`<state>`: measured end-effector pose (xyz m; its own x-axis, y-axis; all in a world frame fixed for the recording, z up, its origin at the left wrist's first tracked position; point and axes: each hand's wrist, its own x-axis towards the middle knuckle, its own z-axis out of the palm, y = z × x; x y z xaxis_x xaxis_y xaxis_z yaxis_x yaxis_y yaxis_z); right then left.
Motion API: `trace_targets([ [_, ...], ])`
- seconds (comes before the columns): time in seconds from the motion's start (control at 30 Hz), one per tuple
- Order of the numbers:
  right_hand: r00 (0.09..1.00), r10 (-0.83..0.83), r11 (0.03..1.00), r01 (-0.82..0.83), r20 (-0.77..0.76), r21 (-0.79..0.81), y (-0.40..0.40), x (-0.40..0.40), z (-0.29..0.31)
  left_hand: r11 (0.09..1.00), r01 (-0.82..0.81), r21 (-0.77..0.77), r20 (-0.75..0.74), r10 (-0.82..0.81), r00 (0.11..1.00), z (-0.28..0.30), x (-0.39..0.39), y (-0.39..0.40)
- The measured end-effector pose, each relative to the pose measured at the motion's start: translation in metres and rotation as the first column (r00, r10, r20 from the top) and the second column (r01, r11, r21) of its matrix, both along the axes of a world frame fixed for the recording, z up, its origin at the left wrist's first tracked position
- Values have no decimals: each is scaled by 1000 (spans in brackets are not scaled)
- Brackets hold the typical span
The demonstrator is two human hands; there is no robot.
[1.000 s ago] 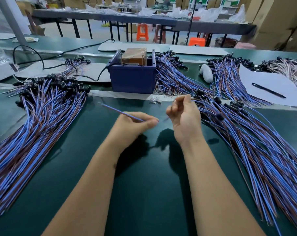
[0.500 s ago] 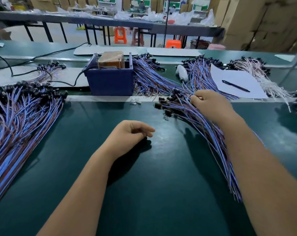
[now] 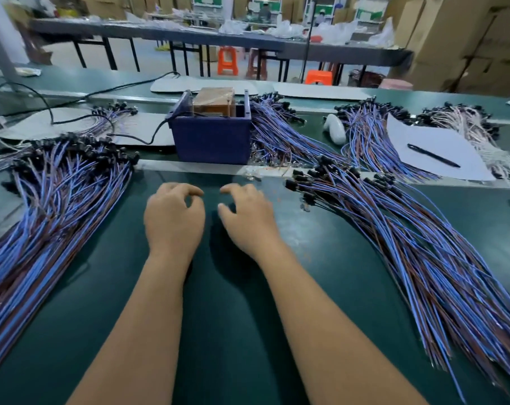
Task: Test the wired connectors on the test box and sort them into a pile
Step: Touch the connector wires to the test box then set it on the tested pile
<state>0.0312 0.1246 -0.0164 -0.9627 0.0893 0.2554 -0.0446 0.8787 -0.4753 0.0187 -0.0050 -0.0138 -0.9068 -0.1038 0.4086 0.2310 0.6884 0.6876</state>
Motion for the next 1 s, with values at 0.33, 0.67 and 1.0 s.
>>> trace_targets([
  [0.33, 998, 58, 982, -58, -10, -178, 9, 1, -6, 911, -230, -342, 335, 347, 876, 2, -17, -40],
  [0.67, 996, 85, 964, -81, 4, -251, 9, 5, -3, 873, -294, -389, 232, 402, 886, -3, -24, -40],
  [1.0, 996, 86, 961, -78, 16, -265, 8, 5, -2, 952, -300, -64, 2, 300, 954, 0, -16, -28],
])
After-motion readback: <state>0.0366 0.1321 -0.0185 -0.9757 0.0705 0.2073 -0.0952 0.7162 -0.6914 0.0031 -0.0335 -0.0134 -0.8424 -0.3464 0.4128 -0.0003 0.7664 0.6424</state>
